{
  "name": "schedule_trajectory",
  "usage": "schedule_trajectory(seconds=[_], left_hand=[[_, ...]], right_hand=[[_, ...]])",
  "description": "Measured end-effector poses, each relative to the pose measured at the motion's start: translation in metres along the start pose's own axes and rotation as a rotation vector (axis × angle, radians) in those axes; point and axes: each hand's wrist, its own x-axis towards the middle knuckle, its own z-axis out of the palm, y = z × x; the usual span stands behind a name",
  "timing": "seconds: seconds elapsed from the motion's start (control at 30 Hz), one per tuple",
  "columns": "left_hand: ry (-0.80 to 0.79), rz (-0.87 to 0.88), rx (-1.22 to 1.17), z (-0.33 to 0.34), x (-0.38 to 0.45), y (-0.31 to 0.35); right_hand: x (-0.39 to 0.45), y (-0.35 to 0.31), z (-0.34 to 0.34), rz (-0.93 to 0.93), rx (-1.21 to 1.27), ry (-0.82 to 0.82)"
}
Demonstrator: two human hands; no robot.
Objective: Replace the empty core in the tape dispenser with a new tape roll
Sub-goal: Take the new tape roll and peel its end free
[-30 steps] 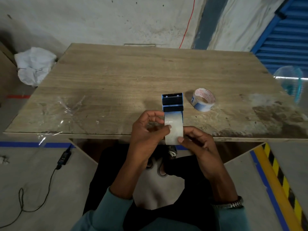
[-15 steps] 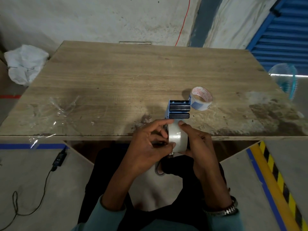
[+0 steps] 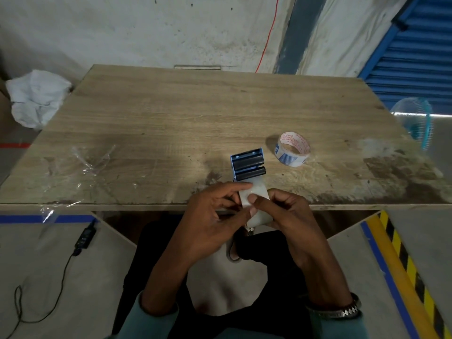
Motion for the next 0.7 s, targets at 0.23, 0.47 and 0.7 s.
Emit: schedule_trajectory(seconds=[0.23,0.47,0.7], left_hand=[[0.102,0.169,0.243,-0.0014,0.0025,-0.0041],[0.217,0.265,0.352,-0.0018,-0.0008,-0.004],[0.294,0.14,0.309,-0.0053,-0.0012,-0.0023]], right_hand=[[-0.0015,0.0013,-0.0086,0.003,0.043,-0.099],[-0.0021,0.004,-0.0055,-0.035,0.024,-0.14],[-0.0047,0.0046,-0.0032,-0.094,-0.039,-0.153]])
